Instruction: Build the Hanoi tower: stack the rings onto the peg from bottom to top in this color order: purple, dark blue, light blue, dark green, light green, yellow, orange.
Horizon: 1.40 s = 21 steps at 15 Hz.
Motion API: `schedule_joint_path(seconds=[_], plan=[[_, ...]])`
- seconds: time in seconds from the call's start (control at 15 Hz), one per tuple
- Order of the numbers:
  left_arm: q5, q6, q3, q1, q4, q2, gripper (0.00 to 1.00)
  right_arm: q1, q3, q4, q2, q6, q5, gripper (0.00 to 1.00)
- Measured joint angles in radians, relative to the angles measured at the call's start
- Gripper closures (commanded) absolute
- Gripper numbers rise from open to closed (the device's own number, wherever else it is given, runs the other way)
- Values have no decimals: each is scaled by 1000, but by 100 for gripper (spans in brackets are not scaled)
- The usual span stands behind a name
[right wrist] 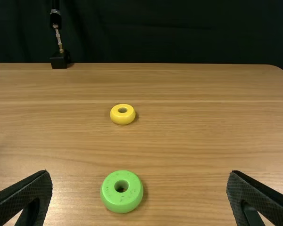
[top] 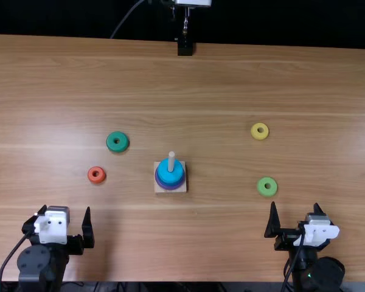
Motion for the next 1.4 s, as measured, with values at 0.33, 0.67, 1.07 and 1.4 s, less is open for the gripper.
schedule_joint_path(seconds=[0.33,0.67,1.07,1.4], plan=[[91,0,406,0,9,380,0,0,0,0,0,0,0,0],[185,-1,665,0,4,809,0,0,0,0,0,0,0,0],[171,-18,1070,-127,-204,1287,0,0,0,0,0,0,0,0],[58,-25,1320,-145,-455,1560,0,0,0,0,0,0,0,0]])
